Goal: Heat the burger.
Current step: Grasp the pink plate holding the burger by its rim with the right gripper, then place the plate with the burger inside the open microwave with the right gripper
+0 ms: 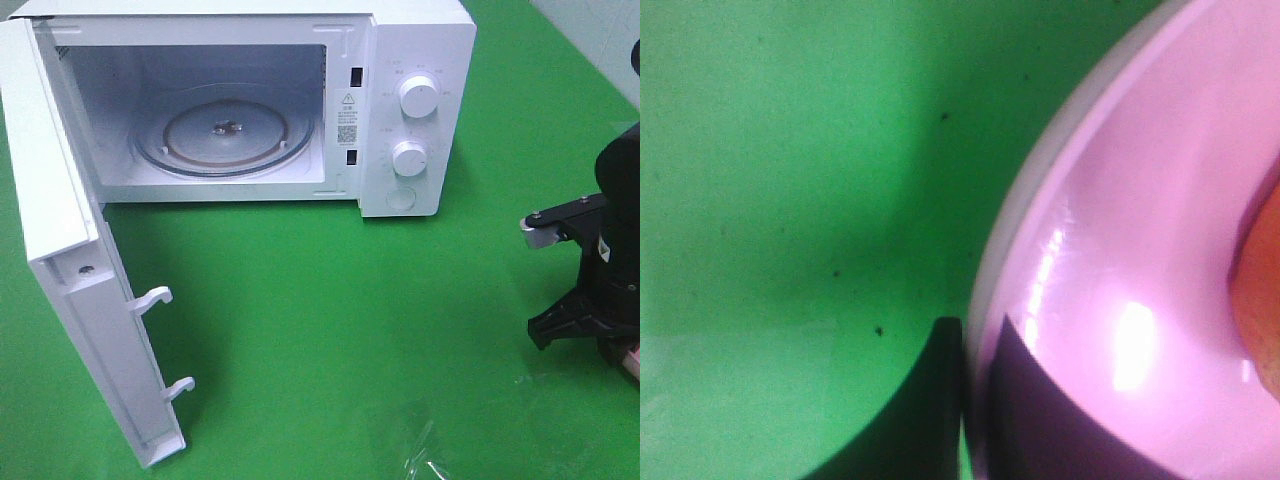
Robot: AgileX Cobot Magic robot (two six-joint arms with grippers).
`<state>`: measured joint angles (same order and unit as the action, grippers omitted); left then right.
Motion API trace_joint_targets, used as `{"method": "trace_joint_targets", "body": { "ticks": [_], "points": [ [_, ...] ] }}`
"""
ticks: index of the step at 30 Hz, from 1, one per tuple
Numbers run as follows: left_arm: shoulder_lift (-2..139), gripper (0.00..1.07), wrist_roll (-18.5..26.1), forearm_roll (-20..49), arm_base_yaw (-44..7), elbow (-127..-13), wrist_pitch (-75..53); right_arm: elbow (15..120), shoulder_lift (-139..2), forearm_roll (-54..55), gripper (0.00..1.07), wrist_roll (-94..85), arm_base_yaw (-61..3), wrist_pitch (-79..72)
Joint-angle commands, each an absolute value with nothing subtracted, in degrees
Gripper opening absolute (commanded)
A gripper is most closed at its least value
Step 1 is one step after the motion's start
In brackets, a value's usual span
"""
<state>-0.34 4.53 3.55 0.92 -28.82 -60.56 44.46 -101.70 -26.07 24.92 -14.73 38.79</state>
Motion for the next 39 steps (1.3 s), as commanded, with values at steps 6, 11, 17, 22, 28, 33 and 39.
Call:
{"method": "trace_joint_targets", "body": {
  "ticks": [6, 11, 17, 22, 28, 33, 39],
  "points": [
    [-1.4, 0.98, 4.5, 3.8, 1.0, -28.7, -59.7, 44.1, -101.4, -30.4, 0.00, 29.2, -18.7, 43.7],
    [-1.4, 0.98, 4.5, 3.8, 1.0, -28.7, -59.7, 43.6, -99.9, -33.6, 0.00, 32.2, -21.4, 45.1],
    [-1.4, 0.98, 4.5, 3.8, 1.0, -28.7, -59.7, 41.8, -97.0, -34.7, 0.00, 34.1, -23.0, 46.2],
    [-1.4, 0.98, 4.5, 3.8, 1.0, -28.7, -59.7, 40.4, -94.4, -36.4, 0.00, 36.6, -26.4, 48.5],
    [-1.4, 0.98, 4.5, 3.8, 1.0, -28.7, -59.7, 38.2, -91.4, -36.6, 0.00, 38.0, -29.0, 49.0],
    [-1.4, 0.98, 4.5, 3.8, 1.0, -28.7, -59.7, 36.6, -88.8, -36.6, 0.00, 38.8, -31.5, 49.6],
    [-1.4, 0.98, 4.5, 3.8, 1.0, -28.7, -59.7, 33.8, -85.7, -36.3, 0.00, 39.4, -35.0, 49.9]
  ]
}}
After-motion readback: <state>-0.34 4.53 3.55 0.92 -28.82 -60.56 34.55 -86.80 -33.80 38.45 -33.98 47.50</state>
